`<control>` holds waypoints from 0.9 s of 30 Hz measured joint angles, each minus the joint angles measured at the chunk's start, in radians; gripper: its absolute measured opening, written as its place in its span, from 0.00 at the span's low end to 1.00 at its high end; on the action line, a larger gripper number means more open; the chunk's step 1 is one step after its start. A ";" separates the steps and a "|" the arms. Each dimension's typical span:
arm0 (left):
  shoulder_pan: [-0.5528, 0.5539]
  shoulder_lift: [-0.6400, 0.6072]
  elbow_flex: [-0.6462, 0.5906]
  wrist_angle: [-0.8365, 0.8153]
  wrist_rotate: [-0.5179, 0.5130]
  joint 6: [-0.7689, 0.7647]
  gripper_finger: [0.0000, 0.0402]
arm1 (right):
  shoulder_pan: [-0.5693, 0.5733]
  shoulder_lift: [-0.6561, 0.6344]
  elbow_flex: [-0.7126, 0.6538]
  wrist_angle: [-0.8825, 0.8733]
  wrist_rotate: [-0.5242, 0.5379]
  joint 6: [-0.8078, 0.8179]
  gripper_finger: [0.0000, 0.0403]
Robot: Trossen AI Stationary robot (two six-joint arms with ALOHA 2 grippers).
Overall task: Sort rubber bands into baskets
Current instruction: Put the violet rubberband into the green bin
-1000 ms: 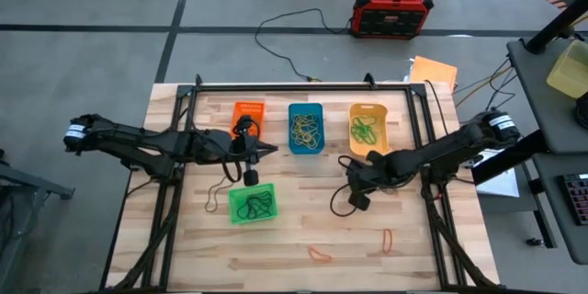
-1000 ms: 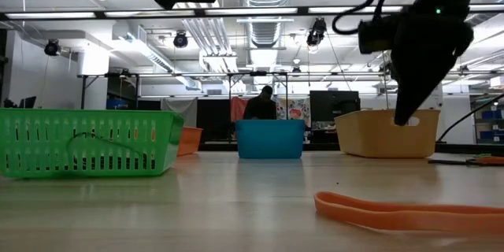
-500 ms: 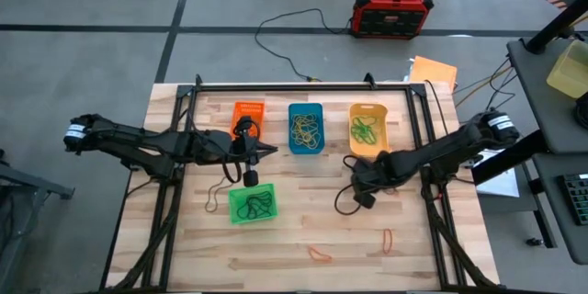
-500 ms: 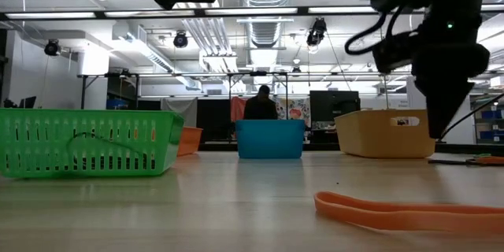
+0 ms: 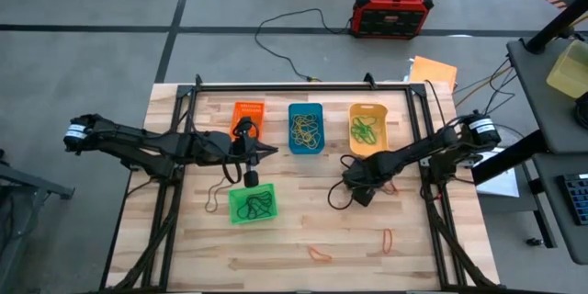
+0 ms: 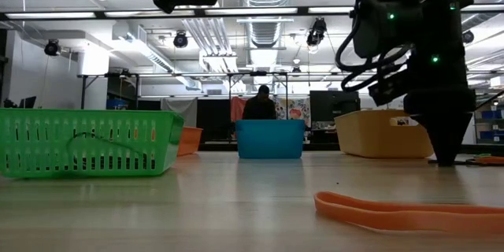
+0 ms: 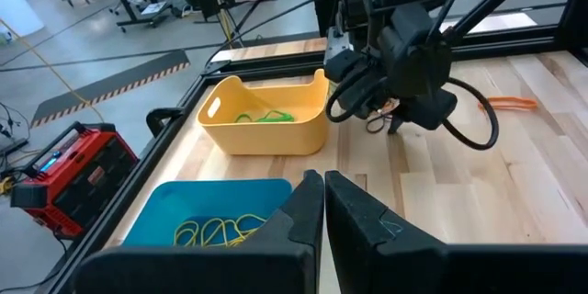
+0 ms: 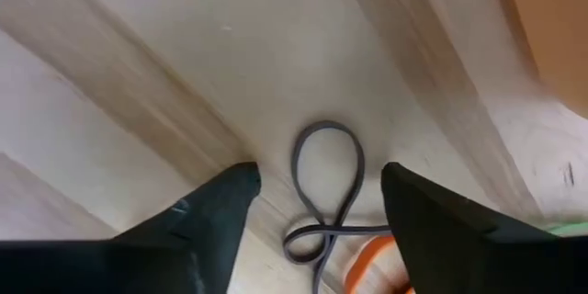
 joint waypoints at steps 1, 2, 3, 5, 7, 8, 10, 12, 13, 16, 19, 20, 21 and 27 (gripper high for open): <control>0.000 0.000 0.000 0.000 0.000 0.000 0.00 | -0.003 0.003 0.000 -0.009 -0.003 -0.001 0.60; 0.000 0.000 0.000 0.000 0.000 0.000 0.00 | -0.005 0.004 0.000 -0.017 -0.003 -0.002 0.62; 0.000 0.000 0.000 0.002 0.000 0.000 0.00 | -0.005 0.002 0.000 -0.024 -0.003 -0.001 0.63; 0.000 0.000 0.000 0.006 0.000 0.000 0.00 | -0.004 -0.004 -0.001 -0.035 -0.003 0.004 0.64; 0.000 0.000 0.000 0.006 0.000 0.000 0.00 | -0.004 -0.008 -0.002 -0.036 -0.006 -0.003 0.63; 0.000 0.000 0.000 0.006 0.000 0.000 0.00 | -0.004 -0.009 -0.002 -0.033 -0.011 -0.010 0.62; 0.000 0.000 0.000 0.006 0.000 0.000 0.00 | -0.005 -0.007 -0.009 -0.013 -0.028 -0.031 0.59; 0.000 0.000 -0.003 0.005 0.000 0.000 0.00 | -0.006 -0.008 -0.022 0.022 -0.040 -0.048 0.54; 0.000 0.000 -0.003 0.005 0.000 0.000 0.00 | -0.006 -0.008 -0.031 0.038 -0.046 -0.055 0.52; 0.000 0.000 -0.003 0.005 0.000 0.000 0.00 | -0.006 -0.008 -0.048 0.071 -0.053 -0.083 0.44; 0.000 0.000 -0.003 0.004 0.000 0.000 0.00 | -0.006 -0.007 -0.052 0.077 -0.060 -0.105 0.34; 0.000 0.000 -0.003 0.004 0.000 0.000 0.00 | -0.006 -0.007 -0.052 0.077 -0.060 -0.109 0.30; 0.000 0.000 -0.003 0.004 0.000 0.000 0.00 | -0.006 -0.007 -0.052 0.077 -0.060 -0.117 0.26; 0.000 0.000 -0.003 0.003 0.000 0.000 0.00 | -0.005 -0.007 -0.052 0.092 -0.064 -0.166 0.04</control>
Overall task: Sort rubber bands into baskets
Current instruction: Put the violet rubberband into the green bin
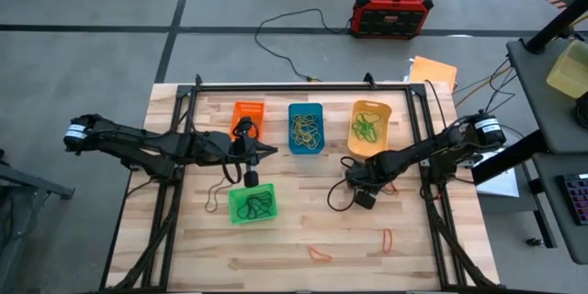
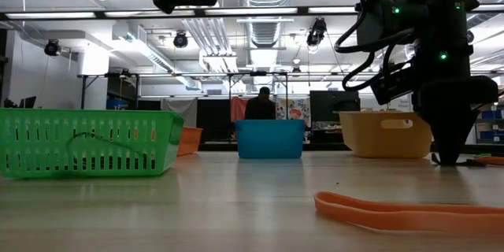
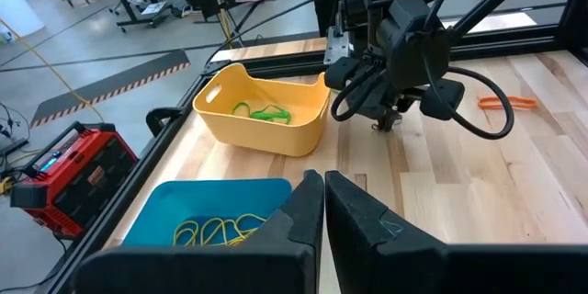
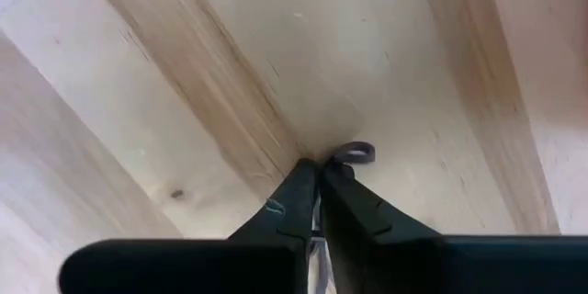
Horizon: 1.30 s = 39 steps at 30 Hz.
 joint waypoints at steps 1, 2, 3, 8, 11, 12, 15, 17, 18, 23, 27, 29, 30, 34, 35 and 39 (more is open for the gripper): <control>0.000 0.000 0.000 0.000 0.000 0.000 0.00 | 0.000 -0.002 0.000 0.000 0.000 -0.001 0.04; 0.000 0.000 0.000 0.000 0.000 0.000 0.00 | 0.000 -0.004 0.000 0.000 0.000 -0.001 0.03; 0.000 0.000 0.000 0.000 0.000 0.000 0.00 | 0.000 -0.010 0.000 -0.001 0.000 -0.002 0.03; 0.000 0.000 0.000 -0.001 0.000 0.000 0.00 | 0.003 -0.068 -0.005 -0.005 0.021 0.000 0.03; 0.000 0.000 0.000 -0.001 0.000 0.000 0.00 | 0.002 -0.115 -0.007 -0.023 0.040 0.007 0.03; 0.000 0.000 0.000 -0.001 0.000 0.000 0.00 | 0.002 -0.132 -0.007 -0.029 0.049 0.010 0.03; 0.000 0.000 0.000 -0.001 0.000 0.000 0.00 | 0.003 -0.170 -0.005 -0.051 0.052 0.015 0.03; 0.000 0.000 0.000 -0.001 0.000 0.000 0.00 | 0.003 -0.193 -0.005 -0.050 0.053 0.016 0.03; 0.000 0.000 0.000 -0.001 0.000 0.000 0.00 | 0.003 -0.206 -0.005 -0.047 0.053 0.016 0.03; 0.000 0.000 0.000 -0.001 0.000 -0.002 0.00 | 0.020 -0.273 -0.005 0.043 0.058 -0.005 0.03; 0.000 0.000 0.000 0.003 0.000 -0.024 0.00 | 0.049 -0.326 -0.004 0.261 0.058 -0.087 0.03; 0.000 0.008 0.000 0.023 0.005 -0.046 0.00 | 0.062 -0.340 -0.002 0.378 0.059 -0.143 0.03; 0.000 0.013 0.000 0.033 0.018 -0.053 0.00 | 0.067 -0.344 -0.002 0.430 0.060 -0.177 0.03; 0.000 0.054 0.000 0.067 0.110 -0.065 0.00 | 0.077 -0.346 -0.002 0.596 0.082 -0.301 0.03; 0.000 0.068 -0.001 0.084 0.129 -0.068 0.00 | 0.077 -0.344 -0.002 0.630 0.084 -0.325 0.03; 0.000 0.105 0.000 0.115 0.149 -0.076 0.01 | 0.077 -0.342 -0.001 0.689 0.128 -0.404 0.03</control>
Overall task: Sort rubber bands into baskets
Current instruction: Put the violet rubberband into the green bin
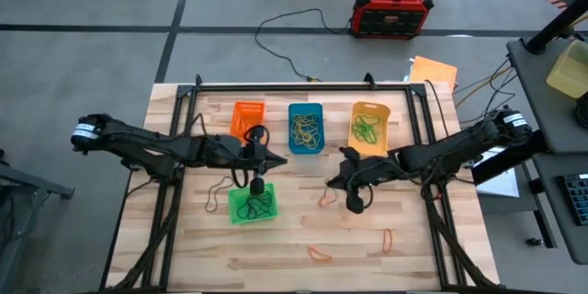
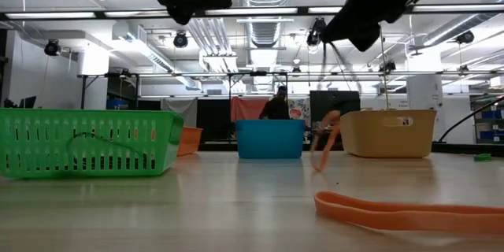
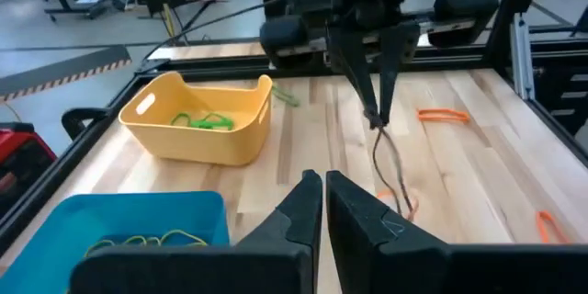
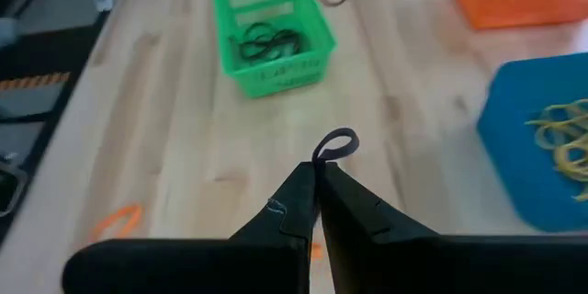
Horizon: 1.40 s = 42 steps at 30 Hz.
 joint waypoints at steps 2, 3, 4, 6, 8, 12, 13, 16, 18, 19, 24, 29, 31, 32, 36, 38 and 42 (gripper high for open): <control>0.000 0.011 0.000 0.000 0.000 -0.007 0.03 | 0.000 -0.003 0.000 0.002 0.039 -0.018 0.03; 0.000 0.017 0.000 0.009 0.000 -0.010 0.04 | 0.000 -0.005 0.000 0.001 0.062 -0.032 0.03; 0.000 0.021 0.000 0.022 0.000 -0.011 0.04 | 0.000 -0.007 0.000 0.005 0.088 -0.044 0.03; 0.000 0.025 0.000 0.035 0.000 -0.013 0.06 | 0.000 -0.019 0.000 0.007 0.110 -0.067 0.03; 0.000 0.028 0.000 0.050 0.000 -0.018 0.08 | 0.000 -0.042 0.000 0.012 0.096 -0.090 0.03; 0.000 0.028 0.000 0.059 0.001 -0.018 0.11 | 0.004 -0.109 0.000 0.056 0.061 -0.141 0.03; 0.000 0.028 0.000 0.061 0.001 -0.019 0.12 | 0.005 -0.125 0.000 0.065 0.061 -0.153 0.03; 0.000 0.030 0.000 0.080 0.005 -0.027 0.15 | 0.006 -0.147 0.000 0.081 0.060 -0.171 0.03; 0.000 0.038 0.000 0.104 0.026 -0.035 0.18 | 0.006 -0.143 0.000 0.099 0.060 -0.190 0.03; 0.000 0.045 0.000 0.119 0.042 -0.036 0.19 | 0.006 -0.132 0.000 0.120 0.060 -0.200 0.03; 0.000 0.104 0.000 0.235 0.088 -0.048 0.30 | 0.006 -0.060 0.000 0.245 0.051 -0.262 0.03; 0.000 0.181 0.003 0.335 0.088 -0.053 0.43 | 0.006 0.003 0.000 0.364 0.051 -0.314 0.03; 0.000 0.208 0.008 0.344 0.088 -0.053 0.47 | 0.006 0.020 0.000 0.403 0.051 -0.334 0.03; 0.000 0.222 0.012 0.352 0.088 -0.053 0.49 | 0.006 0.024 0.000 0.413 0.050 -0.344 0.03; 0.000 0.273 0.023 0.408 0.098 -0.051 0.54 | 0.006 0.034 0.000 0.450 0.051 -0.378 0.03; 0.000 0.300 0.028 0.444 0.151 -0.041 0.55 | 0.006 0.034 0.000 0.474 0.052 -0.401 0.03; 0.000 0.354 0.045 0.516 0.300 -0.027 0.56 | 0.006 0.034 0.000 0.503 0.053 -0.435 0.03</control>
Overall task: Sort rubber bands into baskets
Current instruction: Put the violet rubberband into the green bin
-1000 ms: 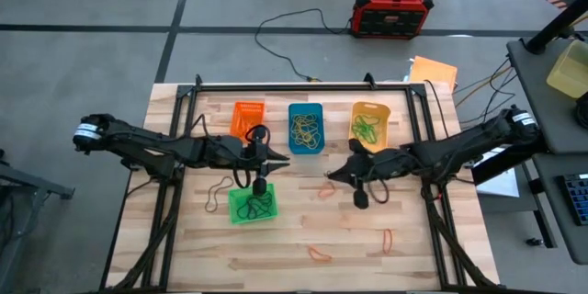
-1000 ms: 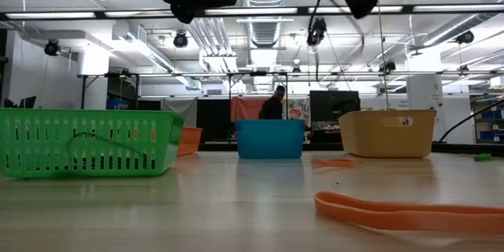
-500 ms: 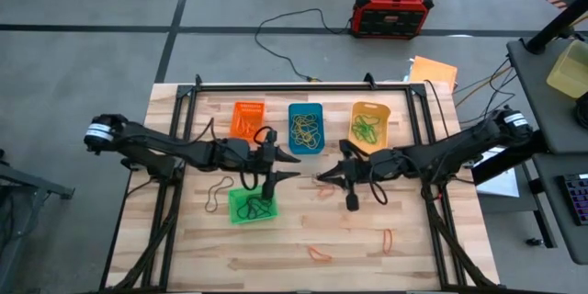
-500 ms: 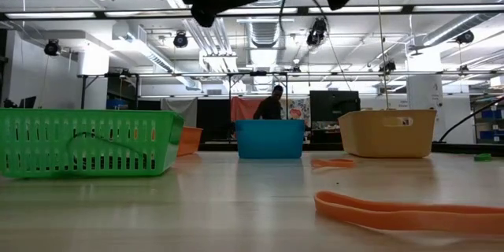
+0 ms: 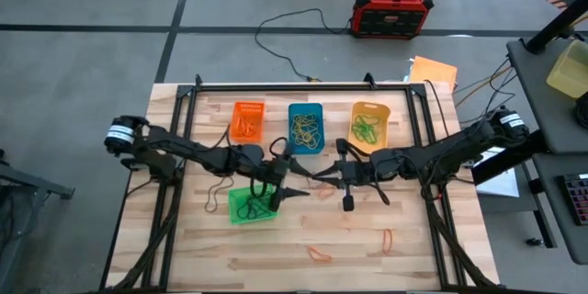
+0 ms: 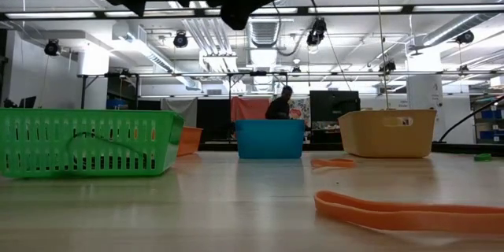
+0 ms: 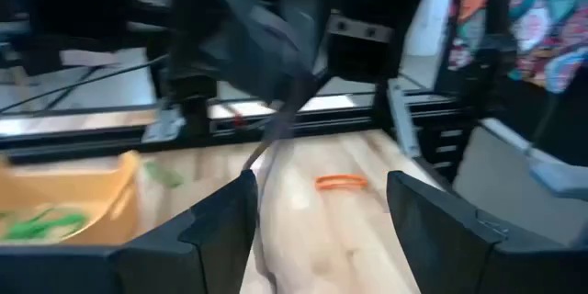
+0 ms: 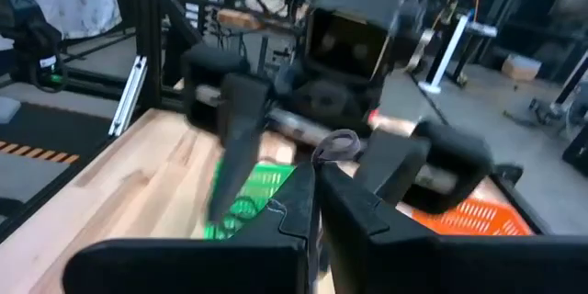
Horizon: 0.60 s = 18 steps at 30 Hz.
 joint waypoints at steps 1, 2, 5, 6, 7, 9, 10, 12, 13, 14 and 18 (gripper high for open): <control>0.000 0.011 0.014 0.001 0.014 0.000 0.56 | 0.000 0.000 0.000 0.012 0.000 -0.010 0.03; 0.000 0.021 0.024 0.003 0.016 0.000 0.56 | 0.000 0.000 0.000 0.020 0.000 -0.017 0.03; 0.001 0.056 0.053 -0.002 0.015 0.000 0.56 | 0.000 0.000 0.000 0.029 0.009 -0.028 0.03; 0.001 0.063 0.057 -0.007 0.015 0.001 0.55 | 0.000 0.000 0.000 0.031 0.009 -0.035 0.03; 0.001 0.068 0.062 -0.023 0.015 0.002 0.54 | 0.000 0.000 0.000 0.033 0.009 -0.037 0.03; 0.001 0.077 0.074 -0.028 0.015 0.010 0.50 | 0.000 0.000 0.000 0.037 0.010 -0.039 0.03; 0.000 0.077 0.075 -0.037 0.015 0.013 0.47 | 0.000 0.000 0.000 0.037 0.010 -0.042 0.03; 0.000 0.076 0.077 -0.038 0.015 0.016 0.39 | 0.000 0.000 0.000 0.038 0.010 -0.042 0.03; 0.000 0.074 0.077 -0.043 0.015 0.021 0.34 | 0.000 0.000 0.000 0.042 0.010 -0.042 0.03; 0.000 0.071 0.076 -0.046 0.015 0.026 0.28 | 0.000 0.000 0.000 0.046 0.010 -0.042 0.03; 0.000 0.065 0.075 -0.067 0.015 0.031 0.04 | 0.000 0.000 0.000 0.047 0.011 -0.042 0.03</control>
